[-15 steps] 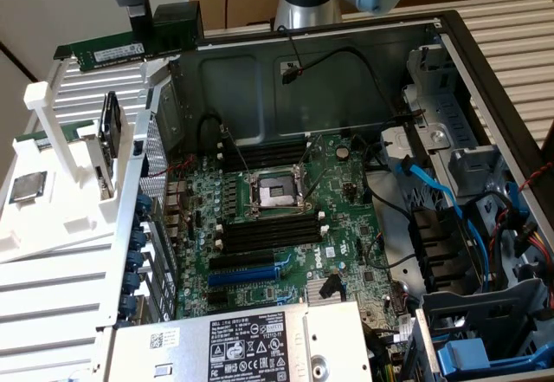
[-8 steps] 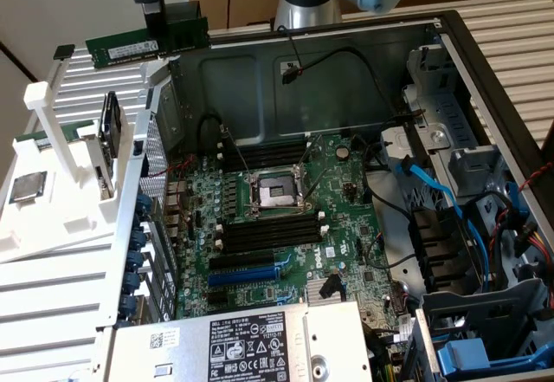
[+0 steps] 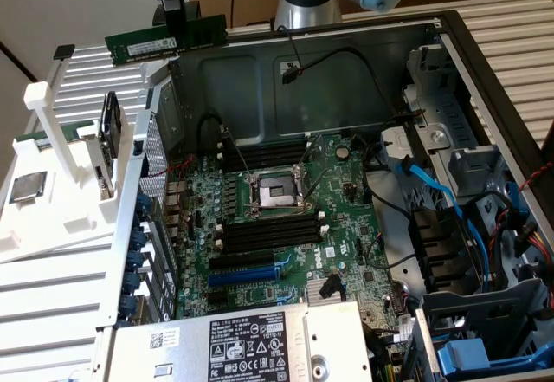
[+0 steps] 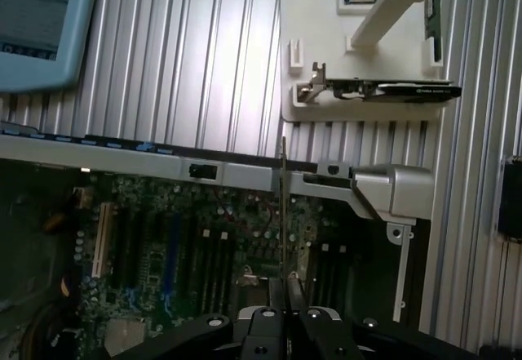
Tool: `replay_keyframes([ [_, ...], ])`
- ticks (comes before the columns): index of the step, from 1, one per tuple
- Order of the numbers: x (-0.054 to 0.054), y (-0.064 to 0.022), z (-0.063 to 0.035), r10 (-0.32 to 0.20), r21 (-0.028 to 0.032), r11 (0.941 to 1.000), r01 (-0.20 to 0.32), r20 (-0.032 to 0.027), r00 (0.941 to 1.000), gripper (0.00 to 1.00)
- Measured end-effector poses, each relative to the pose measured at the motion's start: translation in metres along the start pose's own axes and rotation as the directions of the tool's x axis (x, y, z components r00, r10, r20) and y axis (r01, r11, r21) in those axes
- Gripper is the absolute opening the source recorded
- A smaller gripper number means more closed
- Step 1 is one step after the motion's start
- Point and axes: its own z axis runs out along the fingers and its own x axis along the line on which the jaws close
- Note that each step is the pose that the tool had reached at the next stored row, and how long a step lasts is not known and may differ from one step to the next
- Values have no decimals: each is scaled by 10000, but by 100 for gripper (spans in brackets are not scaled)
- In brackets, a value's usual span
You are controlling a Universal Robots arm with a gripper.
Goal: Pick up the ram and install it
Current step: 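Pick up the ram and move it above insertion slot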
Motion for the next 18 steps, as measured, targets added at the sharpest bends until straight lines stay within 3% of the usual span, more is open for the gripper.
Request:
replay_keyframes([
  [7,21,-227,-7,10,0,10000,-10,-2,10000,13],
  [18,34,-473,-15,102,-2,9999,-102,-16,9999,13],
])
